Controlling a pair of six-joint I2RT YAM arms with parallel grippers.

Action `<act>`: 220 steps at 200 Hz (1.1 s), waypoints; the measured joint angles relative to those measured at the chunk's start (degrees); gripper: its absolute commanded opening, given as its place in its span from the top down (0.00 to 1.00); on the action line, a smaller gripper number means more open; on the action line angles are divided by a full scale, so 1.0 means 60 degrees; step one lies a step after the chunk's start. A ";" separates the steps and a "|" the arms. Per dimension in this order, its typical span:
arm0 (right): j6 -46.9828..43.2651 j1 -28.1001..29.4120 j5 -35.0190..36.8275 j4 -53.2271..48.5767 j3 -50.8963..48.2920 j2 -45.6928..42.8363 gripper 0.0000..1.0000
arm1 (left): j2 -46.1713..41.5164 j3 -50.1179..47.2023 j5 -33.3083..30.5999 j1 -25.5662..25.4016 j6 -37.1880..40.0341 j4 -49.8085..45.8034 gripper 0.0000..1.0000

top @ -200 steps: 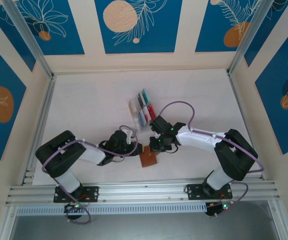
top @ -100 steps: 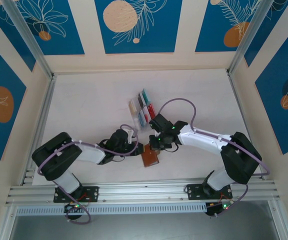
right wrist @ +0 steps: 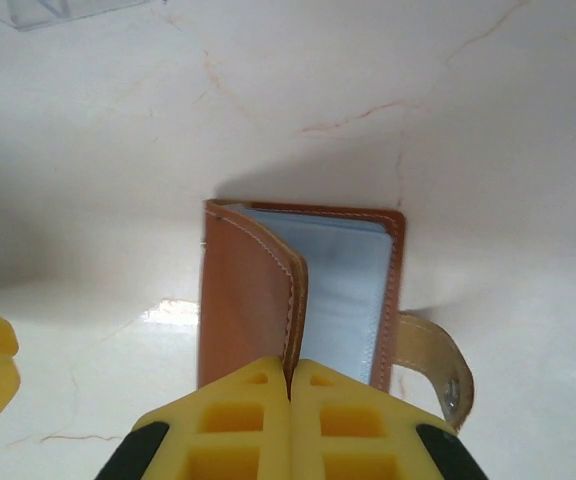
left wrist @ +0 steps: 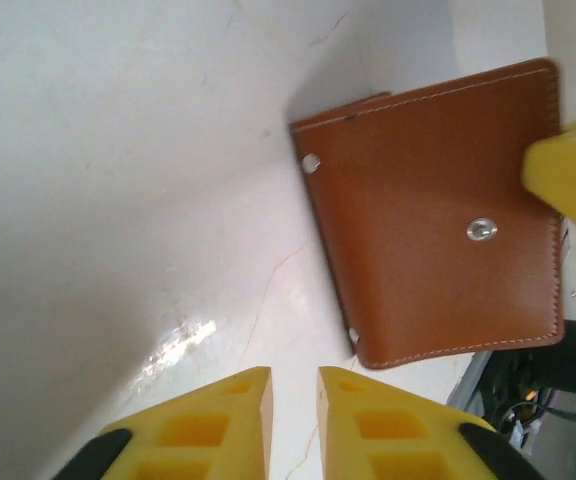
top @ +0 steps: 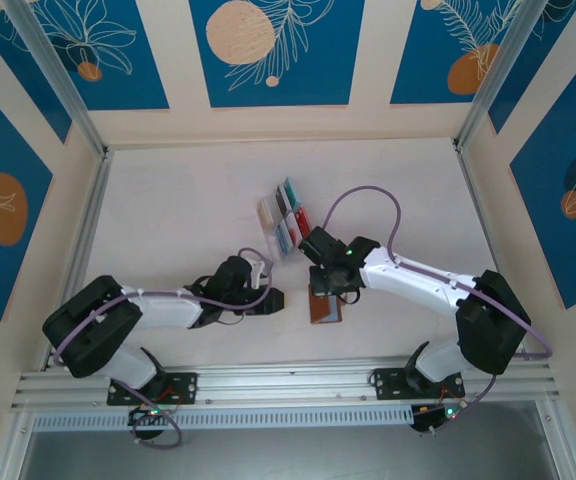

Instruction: Put the credit cards into the card holder

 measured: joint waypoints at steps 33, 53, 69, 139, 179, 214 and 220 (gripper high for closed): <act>0.0189 0.0838 0.1020 -0.0674 0.1260 0.0812 1.00 | 0.0663 0.0000 0.0087 -0.0007 -0.0040 0.0135 0.96; 0.0200 0.1158 0.1126 -0.0758 0.1701 0.1180 1.00 | 0.1162 0.0080 0.0219 -0.0098 -0.0087 0.0331 0.97; 0.0178 0.1235 0.1020 -0.0699 0.1789 0.1362 0.99 | 0.1428 0.0178 0.0375 -0.0109 -0.0215 0.0605 0.98; 0.0237 0.0226 -0.1854 0.1082 0.0659 0.1020 0.75 | 0.2707 0.0324 0.1049 -0.0149 -0.1249 0.2936 1.00; 0.0397 -0.0237 -0.3504 0.2331 -0.0142 0.0710 0.69 | 0.2779 0.0313 0.0878 -0.0222 -0.1417 0.3195 1.00; 0.0532 -0.0550 -0.4615 0.3366 -0.0714 0.0703 0.64 | 0.2539 0.0160 0.0404 -0.0237 -0.1636 0.3049 0.95; 0.0539 -0.0583 -0.4714 0.3461 -0.0761 0.0710 0.64 | 0.2437 0.0142 0.0277 -0.0233 -0.1647 0.2922 0.94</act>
